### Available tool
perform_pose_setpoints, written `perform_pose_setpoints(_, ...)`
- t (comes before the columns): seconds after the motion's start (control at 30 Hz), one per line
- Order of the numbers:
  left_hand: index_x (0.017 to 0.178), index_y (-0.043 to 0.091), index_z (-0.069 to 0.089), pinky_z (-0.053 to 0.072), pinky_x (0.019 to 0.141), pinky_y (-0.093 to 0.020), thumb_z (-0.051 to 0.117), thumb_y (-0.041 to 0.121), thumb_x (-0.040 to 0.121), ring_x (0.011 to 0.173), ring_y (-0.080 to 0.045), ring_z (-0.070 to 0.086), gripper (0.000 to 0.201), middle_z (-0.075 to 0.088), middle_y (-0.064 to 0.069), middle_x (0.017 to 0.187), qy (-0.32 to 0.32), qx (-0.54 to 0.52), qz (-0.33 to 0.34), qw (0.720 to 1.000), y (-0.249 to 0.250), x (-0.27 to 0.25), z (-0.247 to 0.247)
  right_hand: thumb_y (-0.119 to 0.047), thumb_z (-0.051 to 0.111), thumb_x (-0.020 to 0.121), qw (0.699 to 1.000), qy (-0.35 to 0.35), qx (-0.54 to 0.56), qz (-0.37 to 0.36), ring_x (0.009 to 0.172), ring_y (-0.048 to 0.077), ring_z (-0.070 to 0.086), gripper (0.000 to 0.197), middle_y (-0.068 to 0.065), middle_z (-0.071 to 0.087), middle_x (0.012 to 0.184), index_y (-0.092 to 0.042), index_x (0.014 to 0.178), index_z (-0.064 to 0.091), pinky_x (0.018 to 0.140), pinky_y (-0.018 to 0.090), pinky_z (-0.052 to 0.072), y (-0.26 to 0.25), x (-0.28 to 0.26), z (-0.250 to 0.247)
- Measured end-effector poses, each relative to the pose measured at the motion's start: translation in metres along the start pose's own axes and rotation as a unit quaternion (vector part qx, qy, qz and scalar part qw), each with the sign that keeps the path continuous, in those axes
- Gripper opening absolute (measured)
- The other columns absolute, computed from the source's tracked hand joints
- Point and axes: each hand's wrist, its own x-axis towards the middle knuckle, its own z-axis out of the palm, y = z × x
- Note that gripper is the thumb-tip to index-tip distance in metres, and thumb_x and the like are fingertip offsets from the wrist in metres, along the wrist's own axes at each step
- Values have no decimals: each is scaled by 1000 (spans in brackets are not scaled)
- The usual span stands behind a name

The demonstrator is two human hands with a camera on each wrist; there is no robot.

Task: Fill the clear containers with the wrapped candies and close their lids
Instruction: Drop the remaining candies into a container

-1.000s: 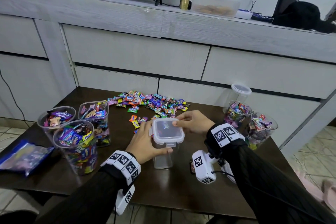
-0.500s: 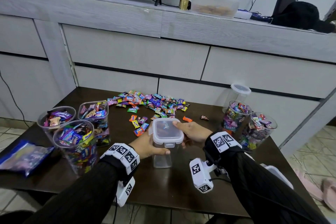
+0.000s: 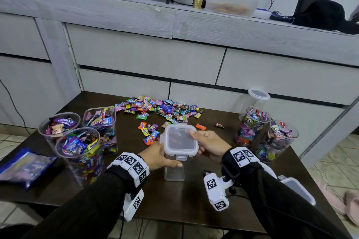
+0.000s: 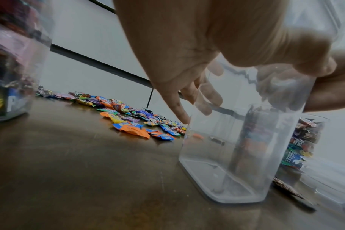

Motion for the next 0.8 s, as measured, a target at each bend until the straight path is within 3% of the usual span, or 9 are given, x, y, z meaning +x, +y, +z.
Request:
perform_pose_setpoints(0.07,132,25,47,33,103,-10,82,9,75,121,12,47,70,55,15,131,4,-1,3,1000,-1,1,0,-51,61,80,996,2,-89,-20,35,10,42,48,-2,41,38,-14,52,49,43,17,38,-3,1,-7)
perform_pose_setpoints(0.13,135,19,44,35,100,-7,82,6,74,120,12,49,73,56,15,130,7,-7,2,1000,-1,1,1,-54,58,84,970,6,-242,-9,37,13,44,54,-2,41,41,-18,49,41,46,21,38,-12,4,-15)
perform_pose_setpoints(0.23,134,22,44,35,98,-5,82,6,74,120,8,50,73,56,16,128,9,0,-2,1000,0,1,0,-64,54,82,867,46,-497,7,67,15,55,45,-2,55,70,-20,72,51,65,30,43,-31,7,-18)
perform_pose_setpoints(0.3,136,20,43,36,97,-4,83,7,74,119,10,50,75,56,15,128,10,-2,1,1000,0,0,0,-59,61,80,857,74,-507,-54,95,18,54,49,1,56,102,-18,103,49,83,34,46,-42,3,-11)
perform_pose_setpoints(0.4,132,25,45,39,96,-9,83,10,73,117,10,52,72,58,15,126,11,-10,8,1000,2,-1,0,-60,61,80,854,15,-497,-153,126,19,42,73,4,43,136,-20,136,36,105,38,38,-50,-8,15)
perform_pose_setpoints(0.5,120,39,45,41,94,-8,78,22,71,113,15,50,60,52,21,121,10,32,23,999,11,-2,3,-73,57,72,783,-41,-609,-119,137,29,28,91,5,26,151,-34,146,19,107,51,34,-43,-16,47)
perform_pose_setpoints(0.6,117,40,38,37,94,-4,75,26,64,113,14,48,66,47,21,119,14,69,18,997,10,1,2,-63,57,80,725,-23,-681,-102,134,36,25,82,6,23,151,-34,147,19,102,55,34,-37,-17,61)
perform_pose_setpoints(0.7,110,40,42,38,86,-1,77,31,54,103,23,50,67,54,22,109,21,64,10,998,5,0,2,-58,58,82,746,-8,-658,-103,131,33,25,77,5,26,148,-34,146,21,102,54,34,-38,-19,59)
perform_pose_setpoints(0.8,119,37,49,48,92,-17,81,32,55,108,7,58,71,64,23,110,35,18,14,999,5,-1,5,-61,58,79,771,18,-623,-132,127,31,27,78,3,29,145,-37,145,23,102,52,35,-39,-24,54)
